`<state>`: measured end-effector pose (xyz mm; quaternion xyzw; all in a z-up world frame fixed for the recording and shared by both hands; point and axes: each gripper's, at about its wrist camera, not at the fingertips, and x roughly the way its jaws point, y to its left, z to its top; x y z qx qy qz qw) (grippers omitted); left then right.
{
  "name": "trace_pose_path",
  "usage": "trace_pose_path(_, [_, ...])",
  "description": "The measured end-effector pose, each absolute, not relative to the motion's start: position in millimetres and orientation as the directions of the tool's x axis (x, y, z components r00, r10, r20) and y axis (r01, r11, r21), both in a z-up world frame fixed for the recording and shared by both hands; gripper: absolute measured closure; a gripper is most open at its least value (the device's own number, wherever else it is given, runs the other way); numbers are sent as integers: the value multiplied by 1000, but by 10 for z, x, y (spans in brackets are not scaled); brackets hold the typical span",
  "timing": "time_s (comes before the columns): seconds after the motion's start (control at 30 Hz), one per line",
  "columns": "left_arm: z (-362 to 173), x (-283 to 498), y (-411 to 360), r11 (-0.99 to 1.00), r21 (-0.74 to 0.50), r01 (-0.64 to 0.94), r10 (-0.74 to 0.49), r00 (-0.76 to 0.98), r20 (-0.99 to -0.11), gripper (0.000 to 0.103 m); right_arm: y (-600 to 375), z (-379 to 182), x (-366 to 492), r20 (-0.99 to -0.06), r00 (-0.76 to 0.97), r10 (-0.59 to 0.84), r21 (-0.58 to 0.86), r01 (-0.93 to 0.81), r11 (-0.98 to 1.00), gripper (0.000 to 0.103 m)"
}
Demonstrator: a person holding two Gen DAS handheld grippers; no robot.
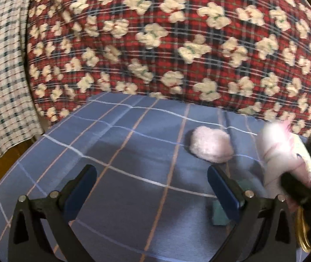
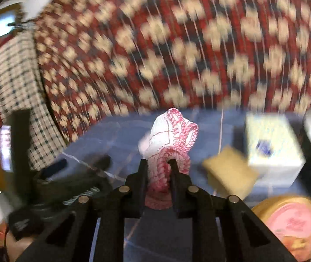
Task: Organize soft objects
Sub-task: 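Grasp the pink-white striped cloth with the right tool while the left tool grasps the teal cloth, then lift the striped cloth with the right tool while the left tool lifts the teal cloth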
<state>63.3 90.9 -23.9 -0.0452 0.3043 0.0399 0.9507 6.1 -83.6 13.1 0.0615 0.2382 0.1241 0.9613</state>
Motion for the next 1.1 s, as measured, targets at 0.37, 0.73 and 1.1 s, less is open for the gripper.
trace_pose_path(0.37, [-201,515,300,957,-11,289,-243,785,-570,1,-1515,432,-624,-182,983,1,38,6,999,82])
trace_pose_path(0.73, [-475,731,-161,902,92,421,-216,628,-748,42,-1811,449,-684,-170,984,-42,68,55,996,82])
trace_pose_path(1.1, [-458,715,-104,914,68,400,-224,636,-738,88,-1943,443,-695,-170,984,-47,80,62,995,82])
